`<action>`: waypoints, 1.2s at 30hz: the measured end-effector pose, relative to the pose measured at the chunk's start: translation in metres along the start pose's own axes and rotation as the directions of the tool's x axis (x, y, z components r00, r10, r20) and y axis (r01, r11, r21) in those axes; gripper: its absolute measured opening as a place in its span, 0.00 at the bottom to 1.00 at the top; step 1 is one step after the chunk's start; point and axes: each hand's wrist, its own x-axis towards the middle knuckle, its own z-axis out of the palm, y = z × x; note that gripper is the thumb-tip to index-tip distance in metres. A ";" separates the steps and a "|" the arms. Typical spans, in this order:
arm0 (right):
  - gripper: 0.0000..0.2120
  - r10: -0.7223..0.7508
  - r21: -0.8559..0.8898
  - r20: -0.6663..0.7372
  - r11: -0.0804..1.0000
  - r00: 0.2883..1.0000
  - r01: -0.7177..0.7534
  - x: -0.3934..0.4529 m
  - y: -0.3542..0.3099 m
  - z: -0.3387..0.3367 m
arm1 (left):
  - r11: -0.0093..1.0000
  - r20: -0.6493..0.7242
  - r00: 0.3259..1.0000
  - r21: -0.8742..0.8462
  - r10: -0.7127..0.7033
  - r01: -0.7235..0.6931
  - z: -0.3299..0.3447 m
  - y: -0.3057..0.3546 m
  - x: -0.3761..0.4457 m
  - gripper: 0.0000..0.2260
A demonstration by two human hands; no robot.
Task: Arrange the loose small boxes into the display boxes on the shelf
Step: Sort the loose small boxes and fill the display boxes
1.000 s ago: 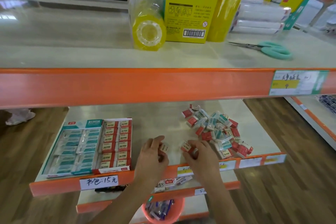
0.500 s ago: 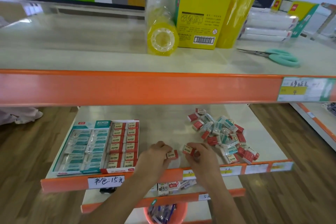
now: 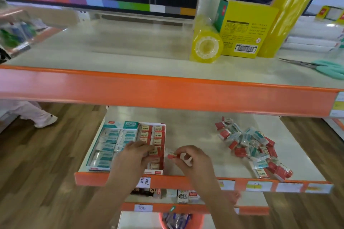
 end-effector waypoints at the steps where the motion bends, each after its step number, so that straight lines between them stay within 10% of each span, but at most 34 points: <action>1: 0.06 -0.032 -0.018 0.013 0.999 0.999 0.032 0.001 -0.005 0.005 | 1.000 0.002 1.000 -0.003 -0.014 0.014 -0.003 -0.006 -0.003 0.08; 23: 0.06 -0.107 -0.182 0.055 0.977 0.993 0.115 0.011 -0.033 0.043 | 0.977 0.053 0.985 0.144 -0.165 0.156 -0.004 -0.017 -0.005 0.07; 36: 0.12 0.232 -0.042 -0.207 0.968 0.950 -0.246 0.000 0.038 -0.029 | 0.992 0.064 0.993 0.076 0.097 -0.101 0.053 0.050 0.028 0.10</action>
